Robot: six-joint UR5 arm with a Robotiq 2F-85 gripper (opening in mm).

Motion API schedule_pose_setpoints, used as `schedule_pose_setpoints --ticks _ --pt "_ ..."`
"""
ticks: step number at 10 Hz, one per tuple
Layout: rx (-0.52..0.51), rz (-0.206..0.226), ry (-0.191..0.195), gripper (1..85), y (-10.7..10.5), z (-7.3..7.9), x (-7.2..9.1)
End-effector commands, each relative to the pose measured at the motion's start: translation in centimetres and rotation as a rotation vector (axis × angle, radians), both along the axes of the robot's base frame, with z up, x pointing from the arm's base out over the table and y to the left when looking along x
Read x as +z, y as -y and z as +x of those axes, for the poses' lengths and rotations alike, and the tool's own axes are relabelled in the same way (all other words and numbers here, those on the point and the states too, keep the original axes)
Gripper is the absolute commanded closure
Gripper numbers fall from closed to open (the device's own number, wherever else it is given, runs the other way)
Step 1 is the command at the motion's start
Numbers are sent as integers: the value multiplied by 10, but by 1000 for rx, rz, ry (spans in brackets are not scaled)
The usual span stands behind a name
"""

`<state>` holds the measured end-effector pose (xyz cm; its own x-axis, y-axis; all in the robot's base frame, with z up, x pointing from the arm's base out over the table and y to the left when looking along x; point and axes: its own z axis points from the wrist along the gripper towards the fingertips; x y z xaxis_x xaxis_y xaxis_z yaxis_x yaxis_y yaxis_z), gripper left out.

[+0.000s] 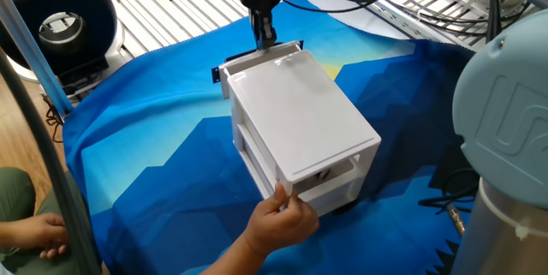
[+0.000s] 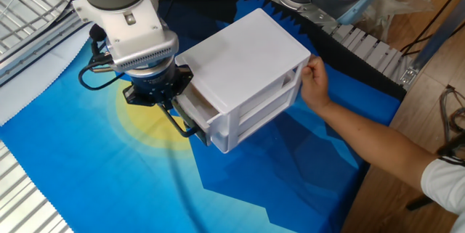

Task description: Take something out of a drawer

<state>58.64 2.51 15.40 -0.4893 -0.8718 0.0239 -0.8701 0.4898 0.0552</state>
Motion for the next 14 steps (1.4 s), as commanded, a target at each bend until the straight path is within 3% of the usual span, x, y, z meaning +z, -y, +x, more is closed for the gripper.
schedule_pose_setpoints --ticks 1,2,3,6,9,14 --pt "-72 17 5 843 -5 2 1" --pt "-93 63 -13 843 -17 -2 2" --pt "-67 79 -29 843 -21 -7 3" --pt "105 76 -7 843 -10 3 0" --pt "142 134 -1 843 -25 8 -5" --pt "201 109 -24 843 1 21 2"
